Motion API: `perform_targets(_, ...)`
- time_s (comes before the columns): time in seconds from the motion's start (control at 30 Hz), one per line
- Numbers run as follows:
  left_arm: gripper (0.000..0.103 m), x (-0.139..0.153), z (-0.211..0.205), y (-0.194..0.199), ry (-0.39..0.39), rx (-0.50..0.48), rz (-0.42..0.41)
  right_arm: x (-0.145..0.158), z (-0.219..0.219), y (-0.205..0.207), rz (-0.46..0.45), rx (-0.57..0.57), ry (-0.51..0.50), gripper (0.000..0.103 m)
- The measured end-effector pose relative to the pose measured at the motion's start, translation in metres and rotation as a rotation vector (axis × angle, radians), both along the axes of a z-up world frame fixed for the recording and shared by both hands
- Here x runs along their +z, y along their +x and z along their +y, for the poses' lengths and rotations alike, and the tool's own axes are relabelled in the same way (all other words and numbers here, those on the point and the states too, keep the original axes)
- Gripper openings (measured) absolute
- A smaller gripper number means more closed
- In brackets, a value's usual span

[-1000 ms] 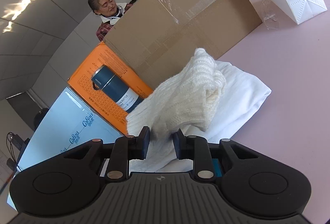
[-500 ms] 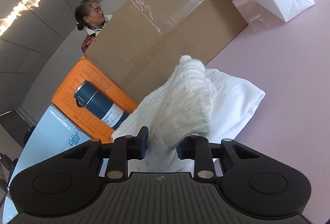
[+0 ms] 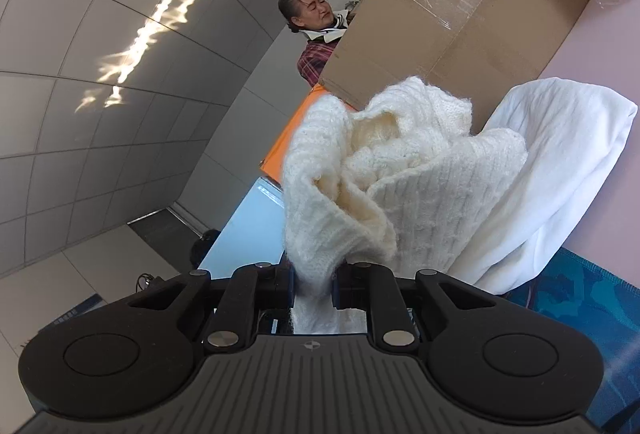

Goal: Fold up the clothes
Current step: 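Grasp the cream sweater with the right tool while the left tool grasps it too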

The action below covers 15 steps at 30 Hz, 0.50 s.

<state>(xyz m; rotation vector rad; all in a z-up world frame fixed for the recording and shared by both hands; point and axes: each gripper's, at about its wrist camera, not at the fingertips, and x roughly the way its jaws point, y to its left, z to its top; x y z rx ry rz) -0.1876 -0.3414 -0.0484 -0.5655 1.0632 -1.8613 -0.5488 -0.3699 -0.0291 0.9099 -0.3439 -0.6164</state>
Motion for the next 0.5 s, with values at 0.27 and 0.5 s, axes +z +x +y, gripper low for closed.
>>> perform_targets(0.27, 0.035, 0.043, 0.061, 0.031, -0.132, 0.187, -0.112, 0.019, 0.014, 0.024, -0.028, 0.094, -0.094, 0.015)
perform_targets(0.5, 0.035, 0.061, 0.142, 0.089, -0.086, 0.411, -0.298, 0.021, 0.019, 0.099, -0.016, 0.34, -0.096, 0.015)
